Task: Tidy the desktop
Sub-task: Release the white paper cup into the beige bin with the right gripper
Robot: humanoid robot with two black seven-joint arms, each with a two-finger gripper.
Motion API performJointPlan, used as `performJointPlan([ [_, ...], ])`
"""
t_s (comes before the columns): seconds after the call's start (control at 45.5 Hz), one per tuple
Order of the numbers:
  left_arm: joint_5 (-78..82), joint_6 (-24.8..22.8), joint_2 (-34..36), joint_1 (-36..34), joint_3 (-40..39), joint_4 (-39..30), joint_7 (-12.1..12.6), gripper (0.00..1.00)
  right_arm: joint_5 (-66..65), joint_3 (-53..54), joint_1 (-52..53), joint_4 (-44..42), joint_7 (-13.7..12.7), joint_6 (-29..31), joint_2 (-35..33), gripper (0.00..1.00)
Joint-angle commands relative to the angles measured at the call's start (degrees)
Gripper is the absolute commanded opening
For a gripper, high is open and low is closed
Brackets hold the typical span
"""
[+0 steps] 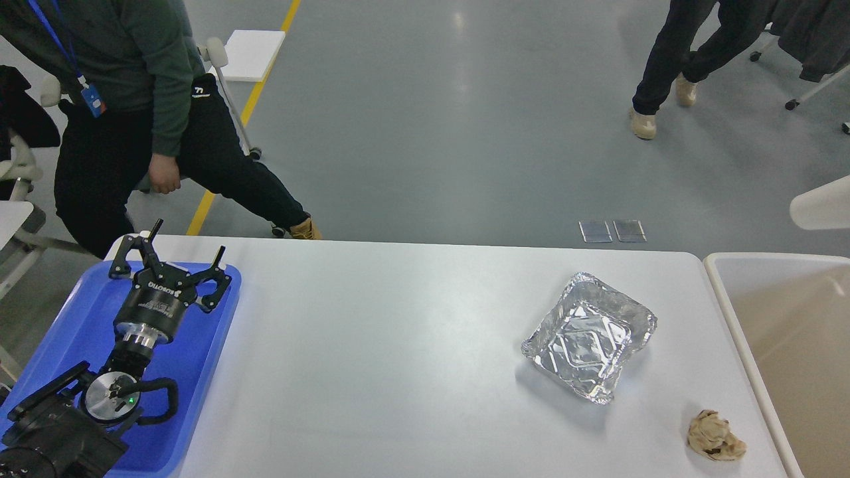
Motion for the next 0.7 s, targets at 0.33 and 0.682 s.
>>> performJointPlan([
  [0.33,0.00,0.00,0.00,0.00,0.00,0.04,-0.09,0.99,5.79,23.69,-39.21,-22.98,-14.18,-4.70,1.33,0.00],
  [0.682,0.00,0.00,0.00,0.00,0.00,0.04,-0.09,0.99,6.31,27.11,-48.18,-23.25,-19.63,-12.08,8.98,0.00],
])
